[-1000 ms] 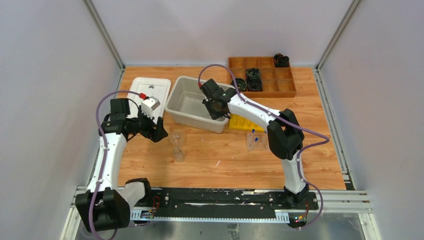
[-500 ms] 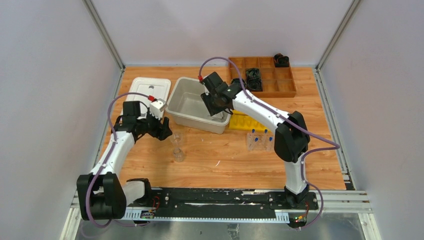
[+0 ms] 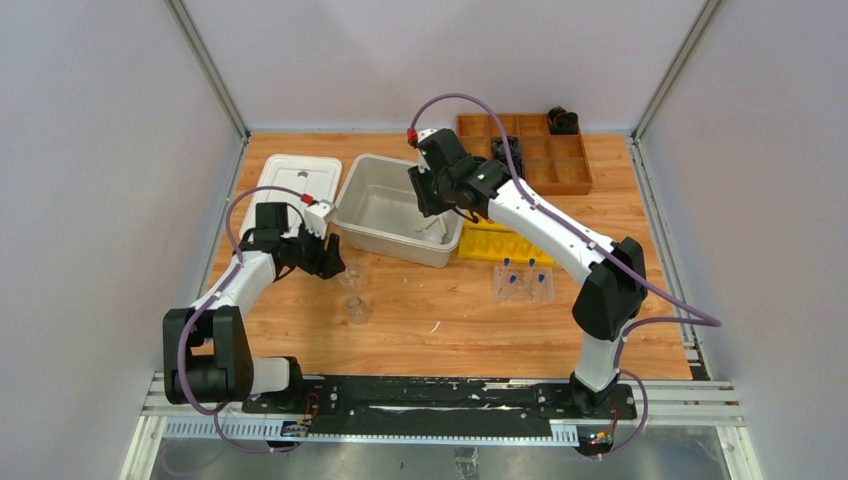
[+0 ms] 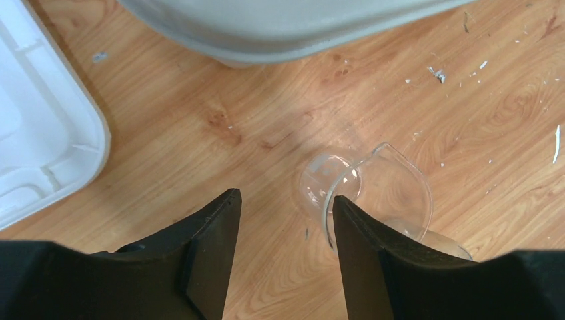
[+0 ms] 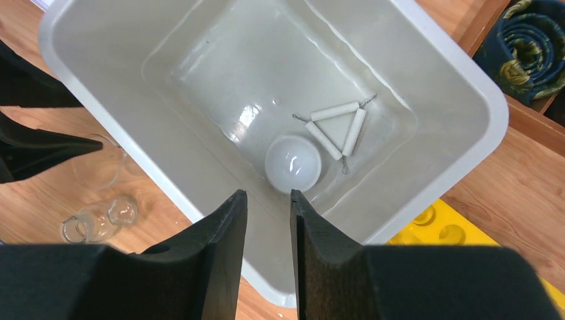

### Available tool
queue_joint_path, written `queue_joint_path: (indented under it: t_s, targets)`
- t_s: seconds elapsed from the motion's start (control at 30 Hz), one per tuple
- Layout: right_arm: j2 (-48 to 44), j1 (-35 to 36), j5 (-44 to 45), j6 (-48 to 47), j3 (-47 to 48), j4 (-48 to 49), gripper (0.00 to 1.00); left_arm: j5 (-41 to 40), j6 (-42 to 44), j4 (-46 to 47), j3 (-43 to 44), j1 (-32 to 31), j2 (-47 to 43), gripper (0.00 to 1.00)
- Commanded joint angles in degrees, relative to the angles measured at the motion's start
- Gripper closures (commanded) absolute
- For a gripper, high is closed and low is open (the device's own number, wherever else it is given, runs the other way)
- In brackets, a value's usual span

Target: Organize the chemistry lab equipment

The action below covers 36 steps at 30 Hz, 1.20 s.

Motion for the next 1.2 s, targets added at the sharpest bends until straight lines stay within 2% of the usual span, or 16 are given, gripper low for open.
queue_joint_path:
  t_s: [0.0, 0.27, 0.37, 0.5, 0.63, 0.83, 0.93, 1.17]
  targets:
    - [-1.16, -0.24, 0.2, 1.43, -1.9, 1.21, 0.67, 2.81, 0.07, 1.77, -1.32, -0.36, 0.83, 0.43]
    - [-1.8, -0.11, 0.33, 2.42, -4.2, 2.48, 0.74, 2.55, 0.58, 1.39, -2.06, -1.68, 0.29, 0.56]
    - [-2.0, -0.11, 0.22, 2.44, -4.25, 2.57, 0.78, 1.24, 1.66, -1.01, -0.81, -1.71, -0.43, 0.71]
    - [-2.52, -0.1, 0.18, 2.46, -4.53, 2.83, 0.84, -2.16, 3.68, -4.73, 0.47, -1.71, -3.0, 1.0]
    - [-3.67, -0.12, 0.17, 2.38, -5.57, 3.52, 0.83, -4.09, 6.44, -10.92, 2.81, -1.71, -6.43, 1.0]
    - [-2.51, -0.11, -0.55, 2.16, -5.85, 4.8, 0.72, -5.34, 8.02, -23.01, 11.83, -1.75, -12.55, 1.0]
    - [1.98, -0.12, -1.95, 2.11, -3.58, 6.06, 0.74, -5.47, 5.33, -27.0, 19.29, -1.71, -14.76, 1.0]
    - [18.33, 1.16, -11.35, 4.37, 11.34, 5.23, 0.77, -5.18, -2.85, -27.87, 34.66, -1.71, -12.51, 1.0]
